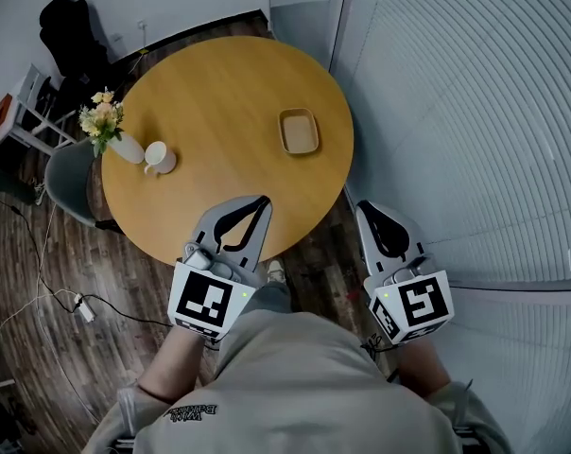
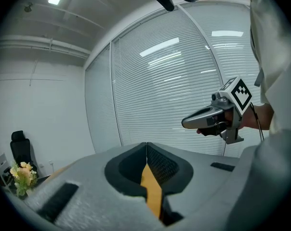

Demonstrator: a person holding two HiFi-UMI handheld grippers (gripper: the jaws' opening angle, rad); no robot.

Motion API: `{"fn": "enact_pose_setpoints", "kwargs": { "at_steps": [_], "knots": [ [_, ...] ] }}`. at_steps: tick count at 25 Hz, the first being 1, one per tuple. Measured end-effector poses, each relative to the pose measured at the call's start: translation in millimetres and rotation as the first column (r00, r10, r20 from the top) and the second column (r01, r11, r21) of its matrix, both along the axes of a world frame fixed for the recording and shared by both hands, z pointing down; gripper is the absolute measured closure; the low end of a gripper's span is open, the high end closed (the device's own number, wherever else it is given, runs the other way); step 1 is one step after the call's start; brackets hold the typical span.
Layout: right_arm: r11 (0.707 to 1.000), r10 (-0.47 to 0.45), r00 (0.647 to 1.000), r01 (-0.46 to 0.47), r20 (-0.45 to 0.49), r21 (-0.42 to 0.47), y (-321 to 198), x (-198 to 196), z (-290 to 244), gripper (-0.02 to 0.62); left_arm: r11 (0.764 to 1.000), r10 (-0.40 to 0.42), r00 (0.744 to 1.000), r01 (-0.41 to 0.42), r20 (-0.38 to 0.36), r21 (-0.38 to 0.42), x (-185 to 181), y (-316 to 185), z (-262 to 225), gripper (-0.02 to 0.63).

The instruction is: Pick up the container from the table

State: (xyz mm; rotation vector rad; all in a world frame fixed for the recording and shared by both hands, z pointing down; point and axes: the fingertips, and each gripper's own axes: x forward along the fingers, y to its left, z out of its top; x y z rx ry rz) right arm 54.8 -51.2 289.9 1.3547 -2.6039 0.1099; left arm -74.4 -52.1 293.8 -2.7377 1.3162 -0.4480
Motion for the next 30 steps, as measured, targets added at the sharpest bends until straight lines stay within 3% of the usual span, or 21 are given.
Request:
{"fn": "enact_pose_setpoints", "kwargs": {
  "at_steps": [7, 14, 22, 30],
  "knots": [
    [0.999, 0.033, 0.999, -0.033, -0.016, -0.007, -60, -28, -1, 0.563, 0.998, 0.061, 0.998, -0.061, 0.011, 0.002, -17, -61, 3, 0.584],
    [0.998, 0.062, 0.998, -0.062, -0.025, 0.002, -97, -41, -11, 0.563, 0.997, 0.071, 0.997, -0.071, -0.02, -0.021, -30, -97, -2, 0.584],
    [0.998, 0.066, 0.997, -0.065, -0.05, 0.02, -119, -46, -14, 0.563, 0.998, 0.052, 0.998, -0.052, -0.018, -0.022, -48, -113, 5, 0.584],
    [0.999, 0.036, 0.999, -0.036, -0.031, 0.001, -130, -39, -8, 0.563, 0.999, 0.013, 1.0, -0.013, 0.009, -0.04, -42, -118, 12, 0.584]
  ]
}}
